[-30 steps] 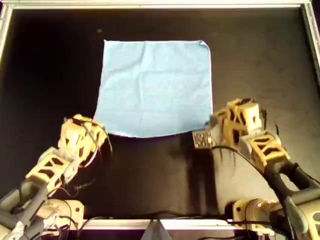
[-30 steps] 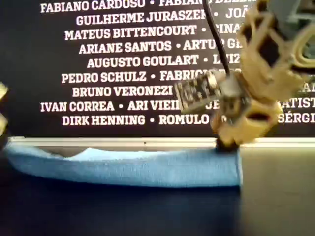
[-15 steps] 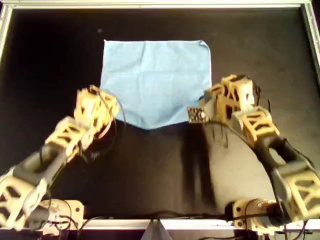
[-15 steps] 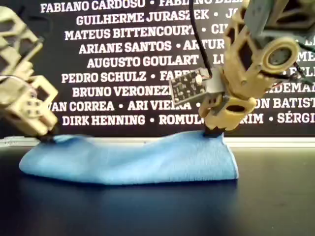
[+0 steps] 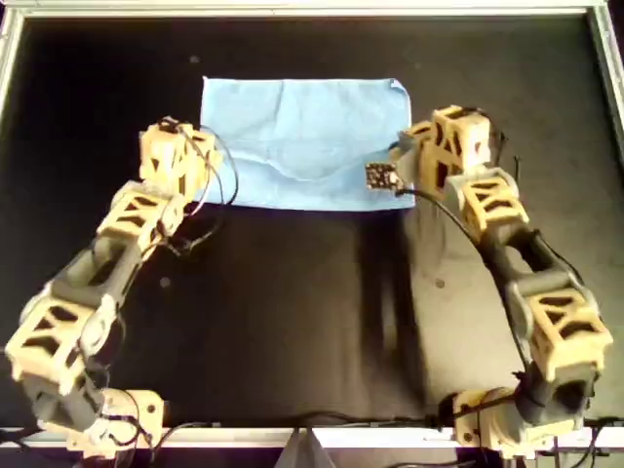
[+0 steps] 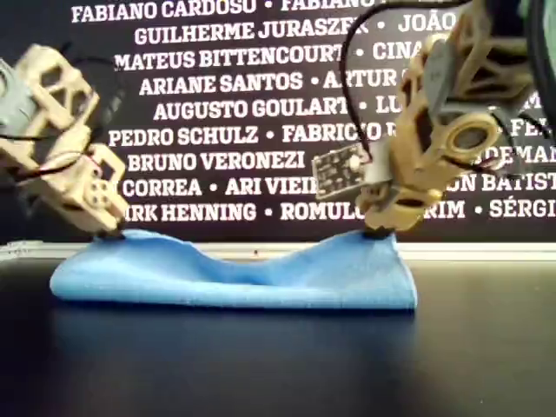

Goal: Fold a cloth

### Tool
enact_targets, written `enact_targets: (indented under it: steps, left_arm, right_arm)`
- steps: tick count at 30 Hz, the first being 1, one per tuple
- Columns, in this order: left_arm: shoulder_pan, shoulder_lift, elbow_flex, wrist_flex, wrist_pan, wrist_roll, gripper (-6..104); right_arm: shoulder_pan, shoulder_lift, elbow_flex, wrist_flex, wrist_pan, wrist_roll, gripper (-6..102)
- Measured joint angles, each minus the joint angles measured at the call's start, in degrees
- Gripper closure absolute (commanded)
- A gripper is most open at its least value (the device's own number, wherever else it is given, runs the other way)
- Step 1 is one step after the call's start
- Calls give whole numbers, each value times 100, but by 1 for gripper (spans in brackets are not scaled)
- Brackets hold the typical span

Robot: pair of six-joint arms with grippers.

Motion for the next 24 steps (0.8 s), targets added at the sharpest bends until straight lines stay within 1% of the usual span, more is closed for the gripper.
enact_targets:
  steps: [18, 19, 24]
  left_arm:
    - [9, -1767, -2391, 0, 9, 0, 99]
    - [53, -1828, -2470, 0, 70, 0, 99]
    - [325, -1934, -2883, 0, 44, 0, 99]
  right_arm:
    - [-44, -1617, -2575, 0, -9, -9, 97]
    - [-44, -1679, -2689, 0, -9, -9, 97]
    - [-105, -2004, -3103, 0, -9, -9, 97]
